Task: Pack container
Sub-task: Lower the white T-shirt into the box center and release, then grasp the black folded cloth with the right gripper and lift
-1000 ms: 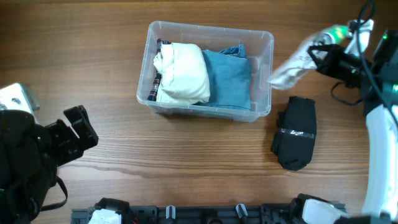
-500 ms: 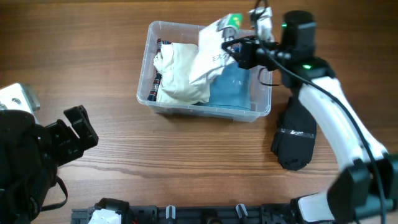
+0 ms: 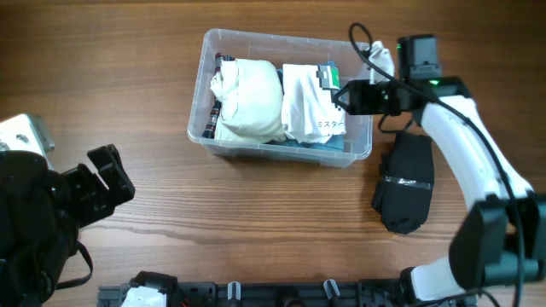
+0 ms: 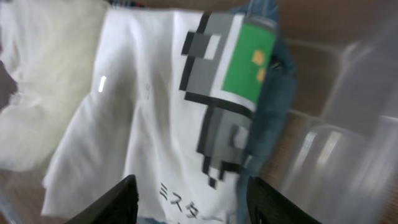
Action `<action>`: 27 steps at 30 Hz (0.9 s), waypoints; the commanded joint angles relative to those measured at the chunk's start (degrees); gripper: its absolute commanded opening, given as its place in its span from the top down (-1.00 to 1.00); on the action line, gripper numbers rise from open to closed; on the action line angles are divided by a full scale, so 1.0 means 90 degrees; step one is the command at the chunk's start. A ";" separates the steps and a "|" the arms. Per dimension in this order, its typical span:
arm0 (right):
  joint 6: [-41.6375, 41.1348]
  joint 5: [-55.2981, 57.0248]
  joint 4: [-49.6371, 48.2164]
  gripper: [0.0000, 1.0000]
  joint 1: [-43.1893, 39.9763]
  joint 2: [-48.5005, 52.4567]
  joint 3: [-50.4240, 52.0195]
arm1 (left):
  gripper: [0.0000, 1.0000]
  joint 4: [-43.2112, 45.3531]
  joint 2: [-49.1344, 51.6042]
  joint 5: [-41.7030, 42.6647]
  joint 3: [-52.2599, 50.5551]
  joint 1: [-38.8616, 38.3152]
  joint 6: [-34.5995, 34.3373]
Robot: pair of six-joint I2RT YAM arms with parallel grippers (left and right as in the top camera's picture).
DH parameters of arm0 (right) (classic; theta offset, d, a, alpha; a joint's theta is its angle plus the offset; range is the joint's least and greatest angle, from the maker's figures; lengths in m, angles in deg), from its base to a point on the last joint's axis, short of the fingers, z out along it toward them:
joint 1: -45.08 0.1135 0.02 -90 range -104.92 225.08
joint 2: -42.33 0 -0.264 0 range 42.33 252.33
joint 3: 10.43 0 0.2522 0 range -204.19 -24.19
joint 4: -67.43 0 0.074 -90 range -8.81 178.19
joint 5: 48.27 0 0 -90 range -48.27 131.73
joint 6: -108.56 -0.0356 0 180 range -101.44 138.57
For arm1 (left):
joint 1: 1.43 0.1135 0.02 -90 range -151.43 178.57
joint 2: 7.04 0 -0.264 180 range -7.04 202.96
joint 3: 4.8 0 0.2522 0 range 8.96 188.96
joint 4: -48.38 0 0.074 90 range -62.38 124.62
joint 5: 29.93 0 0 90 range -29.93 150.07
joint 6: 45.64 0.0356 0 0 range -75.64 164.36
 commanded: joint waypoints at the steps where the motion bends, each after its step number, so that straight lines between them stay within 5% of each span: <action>1: 0.0197 0.0287 0.0189 -0.18 -0.0240 -0.0884 -0.0073 | -0.99 0.0017 0.0007 -0.0104 0.0017 0.0019 0.0007; 4: -0.0325 0.0291 0.0527 -0.33 -0.0556 -0.1445 -0.0073 | -1.00 0.0017 0.0007 -0.0104 0.0017 0.0019 0.0007; 9: -0.1129 0.0651 0.1797 -0.99 -0.1588 -0.1676 -0.0049 | -0.99 0.0017 0.0007 -0.0104 0.0017 0.0019 0.0007; 17: -0.1413 0.1615 0.2042 -0.99 -0.2805 -0.1603 0.1494 | -1.00 0.0017 0.0007 -0.0104 0.0017 0.0019 0.0007; 23: -0.1440 0.0665 0.0357 -0.99 -0.2914 -0.1603 0.3356 | -0.99 0.0017 0.0007 -0.0104 0.0017 0.0019 0.0007; 27: -0.1464 -0.0131 -0.0648 -0.67 -0.2880 -0.1603 0.4286 | -0.99 0.0017 0.0007 -0.0104 0.0017 0.0019 0.0007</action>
